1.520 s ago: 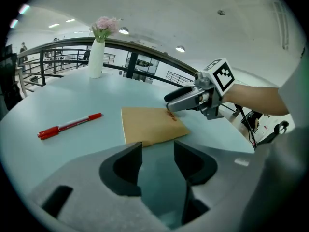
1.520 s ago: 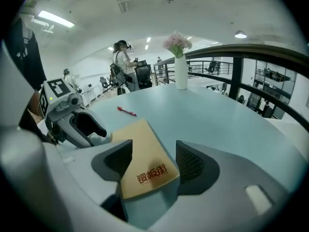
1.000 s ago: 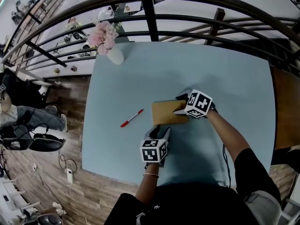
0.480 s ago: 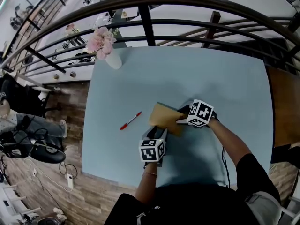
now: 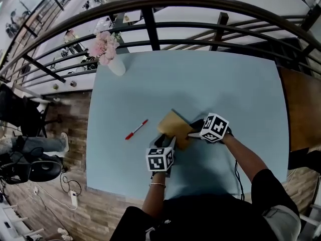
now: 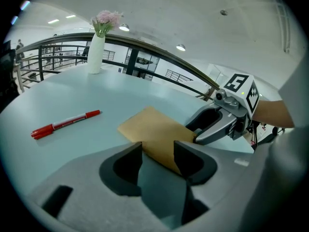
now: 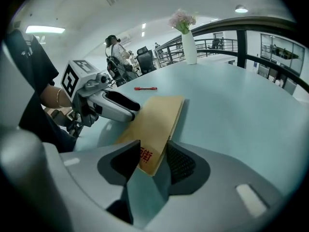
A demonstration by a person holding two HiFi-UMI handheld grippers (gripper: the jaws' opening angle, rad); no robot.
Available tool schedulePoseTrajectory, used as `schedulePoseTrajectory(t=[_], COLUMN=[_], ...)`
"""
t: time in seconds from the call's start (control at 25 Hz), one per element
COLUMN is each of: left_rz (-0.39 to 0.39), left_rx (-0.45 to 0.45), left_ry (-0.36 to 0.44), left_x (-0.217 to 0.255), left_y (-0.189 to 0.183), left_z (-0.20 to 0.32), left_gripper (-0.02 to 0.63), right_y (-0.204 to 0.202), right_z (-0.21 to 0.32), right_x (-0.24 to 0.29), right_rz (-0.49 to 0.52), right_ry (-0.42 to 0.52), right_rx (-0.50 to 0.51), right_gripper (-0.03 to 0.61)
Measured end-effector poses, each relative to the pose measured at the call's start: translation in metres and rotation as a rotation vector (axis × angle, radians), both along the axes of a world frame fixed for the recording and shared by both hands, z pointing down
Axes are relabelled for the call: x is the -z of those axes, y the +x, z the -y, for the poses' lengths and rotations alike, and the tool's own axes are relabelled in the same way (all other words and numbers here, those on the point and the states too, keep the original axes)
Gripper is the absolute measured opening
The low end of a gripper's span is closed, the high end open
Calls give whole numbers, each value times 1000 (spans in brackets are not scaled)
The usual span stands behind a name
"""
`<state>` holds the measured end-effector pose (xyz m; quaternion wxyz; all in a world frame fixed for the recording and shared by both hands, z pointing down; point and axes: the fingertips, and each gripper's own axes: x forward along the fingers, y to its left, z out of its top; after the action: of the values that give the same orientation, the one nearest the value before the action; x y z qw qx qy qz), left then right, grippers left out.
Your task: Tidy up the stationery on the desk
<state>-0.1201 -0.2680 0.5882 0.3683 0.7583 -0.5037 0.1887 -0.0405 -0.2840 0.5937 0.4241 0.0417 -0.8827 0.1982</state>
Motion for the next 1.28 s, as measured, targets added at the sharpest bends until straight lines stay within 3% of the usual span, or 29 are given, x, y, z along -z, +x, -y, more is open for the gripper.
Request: schedulePoseTrajectory(t=[0.6, 1.0, 1.28], left_rz=[7, 9, -28], left_rx=[-102, -258, -235], left_ry=[6, 31, 23], left_x=[-4, 0, 0], left_y=[10, 42, 37], left_z=[-6, -18, -16], left_gripper=[196, 170, 150], right_y=[12, 20, 18], right_z=[-43, -67, -72], right_x=[-5, -5, -7], right_rz=[30, 31, 41], right_ry=[-23, -30, -36], right_rx=[-167, -250, -280], right_gripper=[163, 155, 152])
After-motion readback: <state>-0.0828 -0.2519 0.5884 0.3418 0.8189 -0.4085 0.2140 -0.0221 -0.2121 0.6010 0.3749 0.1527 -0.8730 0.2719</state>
